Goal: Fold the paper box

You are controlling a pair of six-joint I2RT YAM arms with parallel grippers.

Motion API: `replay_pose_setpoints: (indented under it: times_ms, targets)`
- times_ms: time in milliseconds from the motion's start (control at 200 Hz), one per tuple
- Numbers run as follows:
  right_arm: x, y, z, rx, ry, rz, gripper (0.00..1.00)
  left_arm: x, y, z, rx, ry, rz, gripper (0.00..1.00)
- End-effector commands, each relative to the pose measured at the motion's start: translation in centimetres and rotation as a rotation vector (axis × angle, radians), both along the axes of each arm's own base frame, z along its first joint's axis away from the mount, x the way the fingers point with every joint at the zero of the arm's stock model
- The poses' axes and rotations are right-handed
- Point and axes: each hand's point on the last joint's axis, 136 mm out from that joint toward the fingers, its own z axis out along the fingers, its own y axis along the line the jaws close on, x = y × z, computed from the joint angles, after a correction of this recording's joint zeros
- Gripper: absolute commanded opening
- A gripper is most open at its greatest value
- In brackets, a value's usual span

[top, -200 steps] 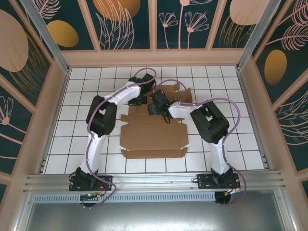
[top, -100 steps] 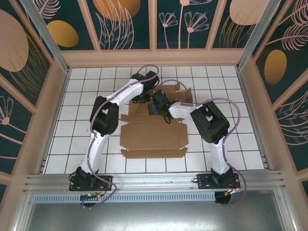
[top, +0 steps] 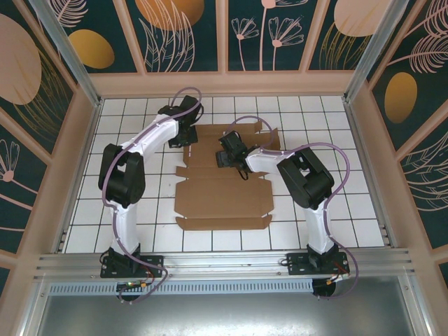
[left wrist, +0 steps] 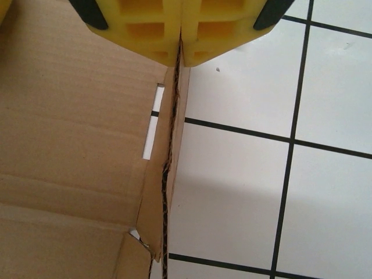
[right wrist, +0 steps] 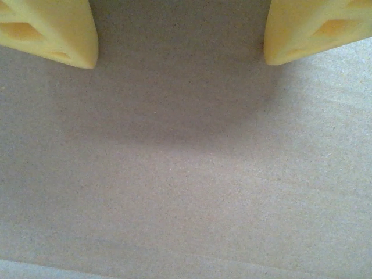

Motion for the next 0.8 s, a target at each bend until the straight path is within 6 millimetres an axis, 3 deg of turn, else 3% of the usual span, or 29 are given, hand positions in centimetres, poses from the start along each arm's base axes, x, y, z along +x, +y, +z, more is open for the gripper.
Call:
replay_pose_setpoints:
  times_ms: [0,195,385,525,596,731,796]
  targets:
    - [-8.3,-4.0,-9.1,-0.172,0.372,0.031,0.73,1.1,0.3,-1.1,0.068,-0.014,-0.018,0.0]
    - [-8.3,-4.1,-9.3,-0.178,0.371,0.025,0.73,1.1,1.4,-3.0,0.177,0.007,0.017,0.0]
    - [-8.1,-3.8,-9.4,-0.173,0.377,0.023,0.72,0.0,0.1,-6.2,0.219,0.076,0.017,0.0]
    - [-8.2,-4.0,-9.5,-0.176,0.378,0.022,0.72,0.1,-1.0,-7.0,0.208,0.082,0.009,0.05]
    - [-8.4,-4.1,-9.6,-0.181,0.38,0.021,0.72,0.7,-1.0,-5.8,0.212,0.055,0.013,0.12]
    - [-8.5,-4.5,-9.5,-0.178,0.378,0.017,0.72,1.8,0.1,-0.8,0.184,-0.052,0.032,0.27]
    - [-8.5,-4.5,-9.5,-0.175,0.378,0.017,0.72,1.7,0.3,1.6,0.085,-0.104,0.033,0.42]
